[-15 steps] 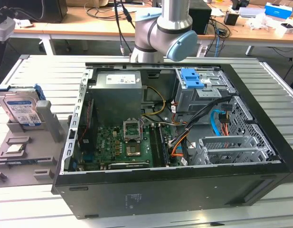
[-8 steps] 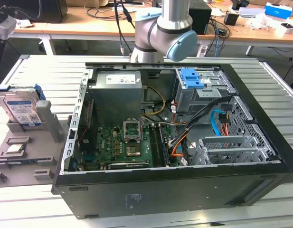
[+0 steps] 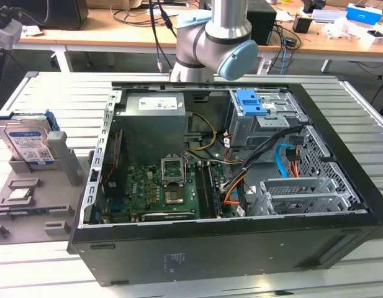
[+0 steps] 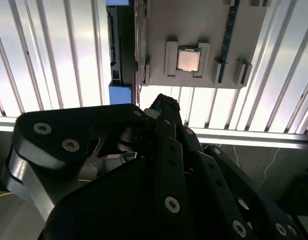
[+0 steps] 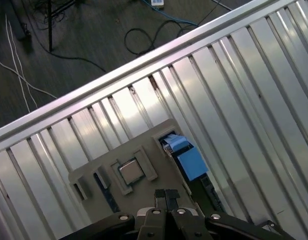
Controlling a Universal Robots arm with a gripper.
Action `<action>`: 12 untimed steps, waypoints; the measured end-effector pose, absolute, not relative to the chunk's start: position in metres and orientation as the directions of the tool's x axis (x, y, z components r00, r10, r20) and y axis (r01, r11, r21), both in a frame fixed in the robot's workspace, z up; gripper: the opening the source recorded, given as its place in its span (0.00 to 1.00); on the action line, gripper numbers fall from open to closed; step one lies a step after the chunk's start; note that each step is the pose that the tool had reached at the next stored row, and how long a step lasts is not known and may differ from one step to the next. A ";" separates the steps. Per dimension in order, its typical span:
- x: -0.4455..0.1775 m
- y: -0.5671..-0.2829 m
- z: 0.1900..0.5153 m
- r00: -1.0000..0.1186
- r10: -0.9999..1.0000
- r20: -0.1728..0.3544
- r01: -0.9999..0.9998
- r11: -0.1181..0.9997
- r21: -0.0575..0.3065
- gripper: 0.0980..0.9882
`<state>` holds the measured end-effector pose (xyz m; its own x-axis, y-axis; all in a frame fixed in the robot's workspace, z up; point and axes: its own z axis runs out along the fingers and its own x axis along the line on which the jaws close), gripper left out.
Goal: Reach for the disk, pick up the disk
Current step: 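Pick up the disk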
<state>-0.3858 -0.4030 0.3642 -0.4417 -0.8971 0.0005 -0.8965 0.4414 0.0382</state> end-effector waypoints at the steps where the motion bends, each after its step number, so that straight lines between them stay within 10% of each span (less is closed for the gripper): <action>1: -0.386 -0.403 0.364 -0.424 -0.906 0.000 -0.905 0.423 0.038 0.01; 12: -0.386 -0.403 0.364 -0.316 -0.949 0.000 -0.948 0.316 0.038 0.01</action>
<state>-0.3858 -0.4030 0.3642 -0.3164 -0.9486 0.0005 -0.9479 0.3162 0.0382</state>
